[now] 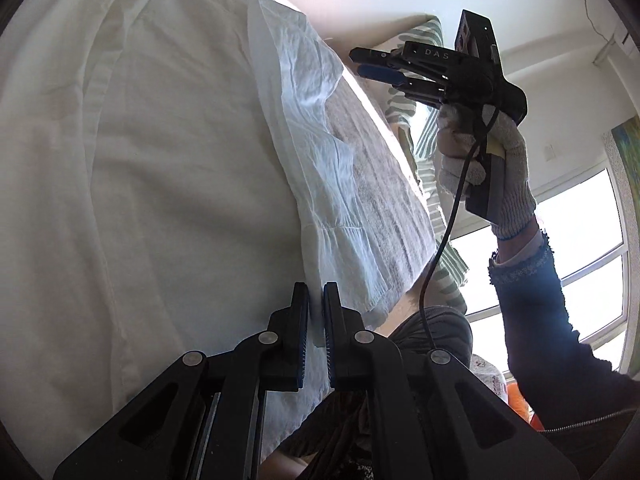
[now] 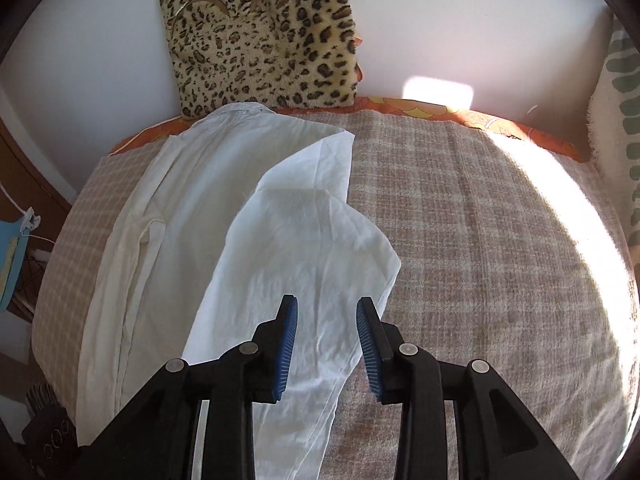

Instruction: Fold small clothes

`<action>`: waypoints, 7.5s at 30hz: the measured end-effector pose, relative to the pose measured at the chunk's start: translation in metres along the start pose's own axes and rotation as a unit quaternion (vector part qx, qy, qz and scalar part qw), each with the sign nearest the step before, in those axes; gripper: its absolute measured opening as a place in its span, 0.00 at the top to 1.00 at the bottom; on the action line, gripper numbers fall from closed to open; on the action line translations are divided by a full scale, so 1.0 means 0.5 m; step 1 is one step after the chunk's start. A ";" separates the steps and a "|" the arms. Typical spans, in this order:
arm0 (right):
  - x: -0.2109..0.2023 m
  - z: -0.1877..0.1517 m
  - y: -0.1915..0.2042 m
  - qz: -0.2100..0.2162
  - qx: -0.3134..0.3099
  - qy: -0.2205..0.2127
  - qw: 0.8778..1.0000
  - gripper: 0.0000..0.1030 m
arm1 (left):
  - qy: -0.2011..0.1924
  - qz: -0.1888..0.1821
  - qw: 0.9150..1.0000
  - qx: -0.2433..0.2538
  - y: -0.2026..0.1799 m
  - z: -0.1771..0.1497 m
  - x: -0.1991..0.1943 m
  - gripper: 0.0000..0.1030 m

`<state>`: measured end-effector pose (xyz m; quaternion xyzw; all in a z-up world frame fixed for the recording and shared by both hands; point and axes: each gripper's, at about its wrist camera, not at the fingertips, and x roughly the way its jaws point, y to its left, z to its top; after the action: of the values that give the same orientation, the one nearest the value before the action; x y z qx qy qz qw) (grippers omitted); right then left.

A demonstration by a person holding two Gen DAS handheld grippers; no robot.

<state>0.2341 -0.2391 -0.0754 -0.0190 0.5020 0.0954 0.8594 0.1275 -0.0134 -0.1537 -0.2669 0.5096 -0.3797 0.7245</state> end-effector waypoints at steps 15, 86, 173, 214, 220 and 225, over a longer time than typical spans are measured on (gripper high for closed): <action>0.004 -0.291 0.029 0.070 0.029 0.101 0.992 0.64 | 0.011 0.002 1.000 0.018 -0.005 0.020 0.007 0.81; -0.053 -0.374 0.002 0.081 0.053 0.049 0.994 0.76 | 0.040 -0.056 0.997 -0.038 -0.018 0.006 0.038 0.96; 0.118 0.062 -0.244 0.253 0.059 -0.037 0.965 0.25 | 0.030 0.239 0.885 0.398 -0.268 -0.025 0.227 0.75; 0.070 0.156 -0.001 0.040 0.000 -0.012 0.999 1.00 | -0.074 0.060 0.982 0.164 -0.167 -0.022 0.019 0.94; 0.060 0.178 0.106 0.014 -0.046 -0.004 0.999 1.00 | -0.082 0.054 0.984 0.149 -0.137 -0.040 -0.015 0.96; 0.082 0.187 0.210 0.005 -0.092 0.009 0.996 1.00 | -0.100 0.055 0.986 0.125 -0.108 -0.046 -0.045 0.96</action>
<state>0.3148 -0.1183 -0.0578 -0.0961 0.4986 0.1448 0.8492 0.0866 -0.0254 -0.1078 -0.1821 0.3972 -0.3713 0.8193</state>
